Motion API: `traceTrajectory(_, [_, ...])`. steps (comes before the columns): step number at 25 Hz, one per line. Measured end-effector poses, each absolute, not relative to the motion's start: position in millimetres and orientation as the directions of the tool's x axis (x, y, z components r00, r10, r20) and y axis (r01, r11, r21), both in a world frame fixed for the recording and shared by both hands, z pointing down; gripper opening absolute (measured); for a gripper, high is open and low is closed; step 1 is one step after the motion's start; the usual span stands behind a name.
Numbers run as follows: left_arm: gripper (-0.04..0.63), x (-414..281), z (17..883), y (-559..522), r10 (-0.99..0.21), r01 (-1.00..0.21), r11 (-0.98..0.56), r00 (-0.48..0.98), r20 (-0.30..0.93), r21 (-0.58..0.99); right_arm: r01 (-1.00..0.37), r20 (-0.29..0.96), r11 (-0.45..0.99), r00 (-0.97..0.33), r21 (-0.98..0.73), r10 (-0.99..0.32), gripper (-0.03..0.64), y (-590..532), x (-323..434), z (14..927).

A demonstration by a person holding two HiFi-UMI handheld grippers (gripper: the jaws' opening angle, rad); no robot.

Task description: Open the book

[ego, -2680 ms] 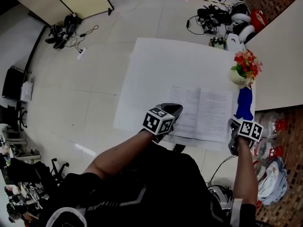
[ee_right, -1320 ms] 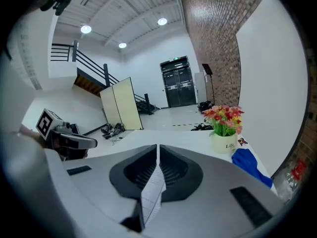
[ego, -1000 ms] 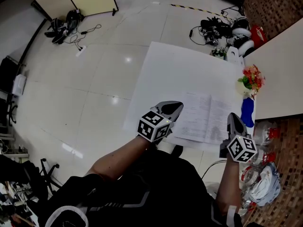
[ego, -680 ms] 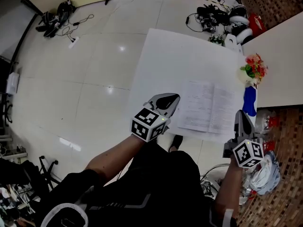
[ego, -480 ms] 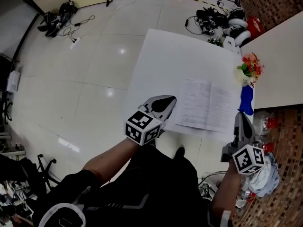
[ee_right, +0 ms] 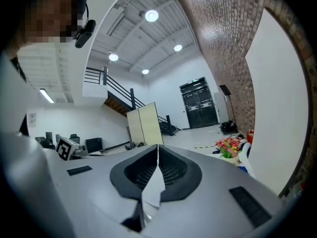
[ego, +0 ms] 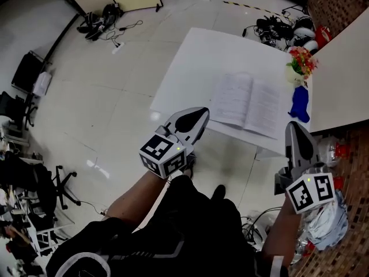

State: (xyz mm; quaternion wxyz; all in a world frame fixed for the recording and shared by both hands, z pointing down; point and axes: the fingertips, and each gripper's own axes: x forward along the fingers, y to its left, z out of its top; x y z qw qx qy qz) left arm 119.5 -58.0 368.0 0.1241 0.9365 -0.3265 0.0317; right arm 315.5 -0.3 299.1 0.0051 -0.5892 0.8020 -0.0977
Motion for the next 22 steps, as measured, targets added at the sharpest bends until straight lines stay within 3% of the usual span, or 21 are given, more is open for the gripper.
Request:
traceTrajectory(8, [-0.005,67.6,326.7,50.6,-0.665,-0.672,-0.723,0.740,0.106,0.157,-0.915,0.078,0.352,-0.372,-0.197,-0.925,0.002,101.6,271.4,292.6])
traceTrajectory(17, [-0.005,0.1,338.2,167.0,-0.589,-0.597,-0.768,0.801,0.108,0.232,-0.956,0.140,0.251,-0.272,-0.148,-0.952,0.002,216.0,194.9,306.2])
traceTrajectory(22, [-0.005,-8.2,327.6,213.5,-0.570,-0.578,-0.796,0.816,0.102,0.177,-0.964,0.115,0.240,-0.252,-0.113,-0.961,0.002,276.9,182.0,297.8])
